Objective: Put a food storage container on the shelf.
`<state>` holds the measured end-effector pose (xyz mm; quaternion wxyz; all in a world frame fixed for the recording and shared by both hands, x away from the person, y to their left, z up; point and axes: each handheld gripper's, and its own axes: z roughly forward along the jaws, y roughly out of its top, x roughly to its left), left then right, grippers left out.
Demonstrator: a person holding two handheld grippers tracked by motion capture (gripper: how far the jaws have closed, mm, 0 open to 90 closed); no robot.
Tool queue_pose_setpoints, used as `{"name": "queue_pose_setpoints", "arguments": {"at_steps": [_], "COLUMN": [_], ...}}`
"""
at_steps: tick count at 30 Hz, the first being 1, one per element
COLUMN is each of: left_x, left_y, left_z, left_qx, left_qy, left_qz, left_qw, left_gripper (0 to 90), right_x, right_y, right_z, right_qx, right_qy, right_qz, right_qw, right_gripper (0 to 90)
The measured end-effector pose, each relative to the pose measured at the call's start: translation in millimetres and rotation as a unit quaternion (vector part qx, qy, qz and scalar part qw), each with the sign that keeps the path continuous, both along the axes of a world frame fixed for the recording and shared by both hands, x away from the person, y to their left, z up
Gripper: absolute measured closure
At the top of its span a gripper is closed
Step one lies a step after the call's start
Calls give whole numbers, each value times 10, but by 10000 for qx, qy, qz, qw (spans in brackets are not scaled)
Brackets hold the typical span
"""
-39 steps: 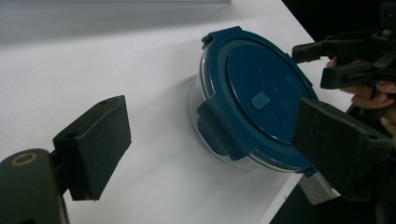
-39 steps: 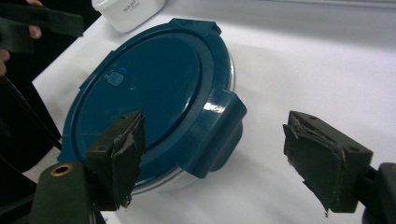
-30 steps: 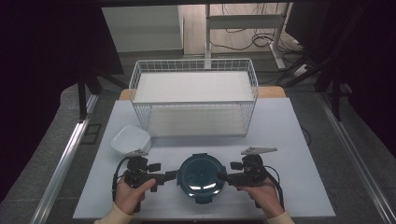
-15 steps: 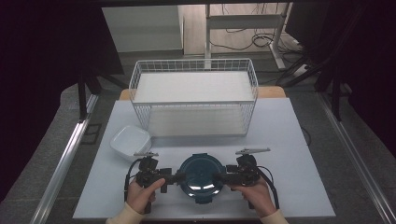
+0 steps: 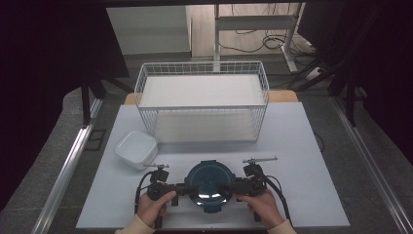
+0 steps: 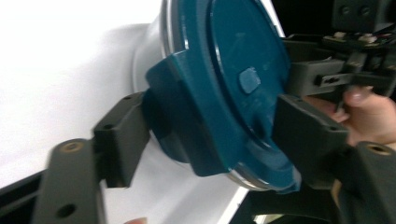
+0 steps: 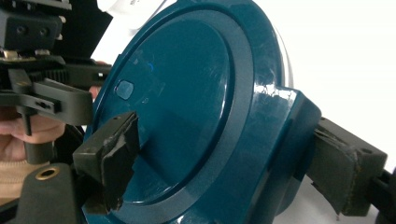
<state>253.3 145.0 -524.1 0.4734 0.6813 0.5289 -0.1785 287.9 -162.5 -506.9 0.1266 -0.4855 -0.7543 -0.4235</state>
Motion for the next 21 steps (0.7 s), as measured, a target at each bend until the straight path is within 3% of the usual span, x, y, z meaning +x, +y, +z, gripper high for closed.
{"name": "queue_pose_setpoints", "arguments": {"at_steps": [1,3,7,10,16,21], "left_x": [0,13,19,10,2,-27], "left_y": [4,17,-14,-32,11,7], "left_z": [1,-25,-65,-44,-57,-8], "left_qx": [18,-139,-234,-146,-359,-286], "left_qy": [11,181,309,301,447,383], "left_qz": [3,18,-74,-68,130,158], "left_qw": [10000,9997,9992,9994,9983,9987], "left_gripper": [304,321,300,288,341,365], "right_x": [0,8,20,21,26,-1], "right_y": [0,-34,-47,-61,-127,-166], "right_z": [0,-11,-24,-11,-15,15], "right_qx": [0,108,183,180,381,484], "right_qy": [0,215,508,554,692,645], "right_qz": [0,-81,-124,-114,-301,-348], "right_qw": [10000,9997,9985,9982,9964,9961], "right_gripper": [178,202,210,234,307,353]}}
